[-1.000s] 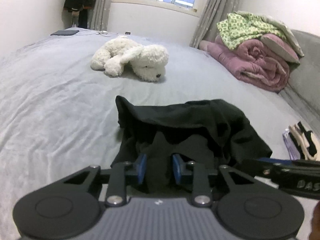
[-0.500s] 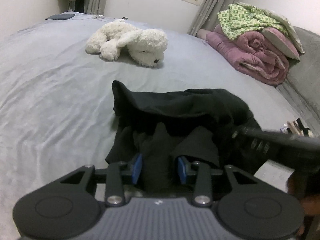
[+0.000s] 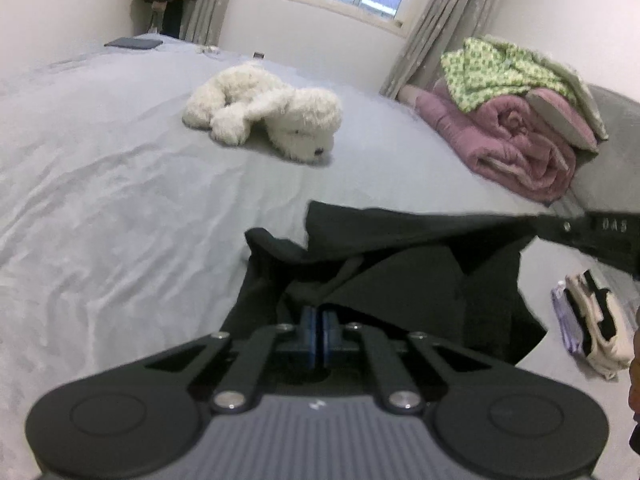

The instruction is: Fold clothes

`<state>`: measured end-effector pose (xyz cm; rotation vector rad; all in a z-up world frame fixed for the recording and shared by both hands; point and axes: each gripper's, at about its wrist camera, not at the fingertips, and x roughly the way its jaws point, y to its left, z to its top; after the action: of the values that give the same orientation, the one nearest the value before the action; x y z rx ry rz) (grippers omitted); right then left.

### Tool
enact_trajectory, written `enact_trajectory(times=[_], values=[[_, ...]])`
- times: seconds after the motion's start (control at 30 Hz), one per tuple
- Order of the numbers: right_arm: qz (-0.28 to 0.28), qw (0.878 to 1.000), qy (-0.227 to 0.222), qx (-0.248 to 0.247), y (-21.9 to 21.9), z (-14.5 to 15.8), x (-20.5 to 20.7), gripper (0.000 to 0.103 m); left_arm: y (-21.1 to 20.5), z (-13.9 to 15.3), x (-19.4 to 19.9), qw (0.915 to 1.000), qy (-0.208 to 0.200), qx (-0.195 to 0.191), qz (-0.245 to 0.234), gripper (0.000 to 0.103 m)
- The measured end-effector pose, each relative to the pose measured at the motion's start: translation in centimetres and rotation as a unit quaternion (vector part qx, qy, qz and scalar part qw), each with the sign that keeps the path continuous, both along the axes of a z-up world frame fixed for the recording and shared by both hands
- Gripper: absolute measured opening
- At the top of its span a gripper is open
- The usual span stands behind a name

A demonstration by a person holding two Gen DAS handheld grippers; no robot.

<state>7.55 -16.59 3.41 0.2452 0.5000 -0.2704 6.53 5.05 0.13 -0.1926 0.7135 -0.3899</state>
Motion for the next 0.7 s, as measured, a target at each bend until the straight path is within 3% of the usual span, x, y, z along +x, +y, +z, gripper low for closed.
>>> enact_trajectory(times=[0.33, 0.47, 0.7], values=[[-0.060, 0.998, -0.022, 0.017, -2.6, 1.4, -4.9, 0.001, 1.8, 4.5, -2.9, 0.9969, -0.075, -0.024, -0.003, 0.002], [-0.082, 0.996, -0.038, -0.003, -3.2, 3.1, -6.8, 0.000, 3.0, 6.3, -4.5, 0.9943, -0.100, -0.036, -0.001, 0.002], [-0.062, 0.998, -0.026, 0.022, -3.9, 4.0, -8.0, 0.001, 4.8, 7.2, -4.9, 0.9930, -0.110, -0.039, 0.020, 0.002]])
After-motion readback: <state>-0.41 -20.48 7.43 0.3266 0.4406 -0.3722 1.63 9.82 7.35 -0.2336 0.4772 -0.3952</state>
